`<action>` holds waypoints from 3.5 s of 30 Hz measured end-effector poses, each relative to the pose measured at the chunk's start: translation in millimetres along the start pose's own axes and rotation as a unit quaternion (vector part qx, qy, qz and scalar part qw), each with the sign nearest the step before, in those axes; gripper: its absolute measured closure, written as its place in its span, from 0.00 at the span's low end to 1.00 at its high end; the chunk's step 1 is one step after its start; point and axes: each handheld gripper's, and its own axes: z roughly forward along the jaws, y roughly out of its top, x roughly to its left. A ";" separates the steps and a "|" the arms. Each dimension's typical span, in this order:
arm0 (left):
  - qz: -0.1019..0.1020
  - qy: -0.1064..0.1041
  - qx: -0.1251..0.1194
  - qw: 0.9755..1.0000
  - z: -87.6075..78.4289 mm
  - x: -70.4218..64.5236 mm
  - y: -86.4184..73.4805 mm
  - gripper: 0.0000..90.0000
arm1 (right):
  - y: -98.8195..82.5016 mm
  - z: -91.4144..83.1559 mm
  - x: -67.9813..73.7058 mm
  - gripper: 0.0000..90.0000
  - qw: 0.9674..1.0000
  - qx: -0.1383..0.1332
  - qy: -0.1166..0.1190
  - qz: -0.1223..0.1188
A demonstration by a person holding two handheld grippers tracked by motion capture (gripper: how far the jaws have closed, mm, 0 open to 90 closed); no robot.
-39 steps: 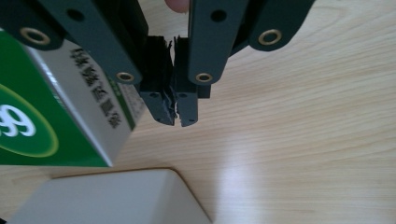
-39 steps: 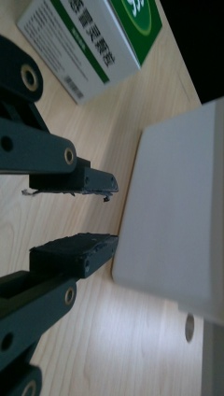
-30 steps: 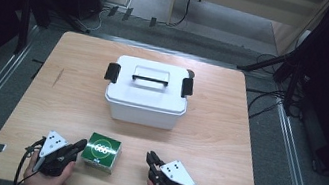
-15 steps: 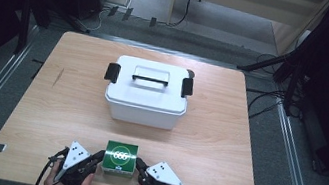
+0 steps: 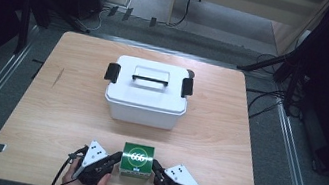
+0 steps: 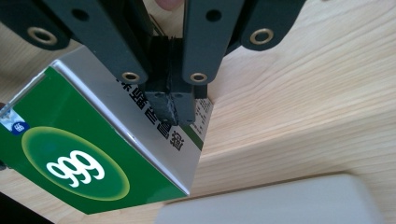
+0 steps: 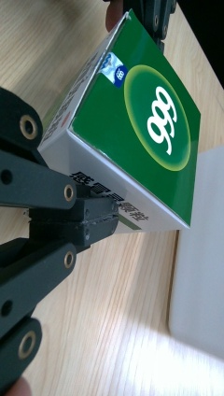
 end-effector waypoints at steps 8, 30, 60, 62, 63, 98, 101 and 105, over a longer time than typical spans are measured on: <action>0.011 -0.014 0.004 1.000 7.8 -8.9 4.3 1.00 | -2.7 -7.5 -7.0 1.00 1.000 -0.004 -0.018 0.006; -0.054 0.096 -0.033 0.993 15.2 108.5 76.5 1.00 | 65.2 39.8 -94.0 1.00 0.994 -0.031 -0.104 0.010; -0.063 0.098 -0.024 0.993 30.8 126.2 85.3 1.00 | 77.6 80.0 -89.8 1.00 0.997 -0.021 -0.065 0.031; -0.063 0.101 -0.024 0.993 26.6 127.0 82.5 1.00 | 75.8 78.6 -86.1 1.00 0.997 -0.022 -0.063 0.025; -0.066 0.100 -0.025 0.993 24.2 127.8 80.8 1.00 | 75.3 78.1 -85.2 1.00 0.998 -0.021 -0.061 0.021; -0.081 0.196 -0.063 0.975 -61.3 184.9 -8.4 0.00 | 117.2 -6.1 -129.4 0.14 0.991 0.032 -0.032 -0.127; -0.070 0.203 -0.075 0.974 -61.5 182.7 -8.8 0.00 | 130.0 -7.2 -124.7 0.14 0.987 0.053 -0.011 -0.154; -0.060 0.210 -0.073 0.973 -59.7 181.2 -8.7 0.00 | 145.3 -7.8 -122.3 0.13 0.982 0.074 0.004 -0.174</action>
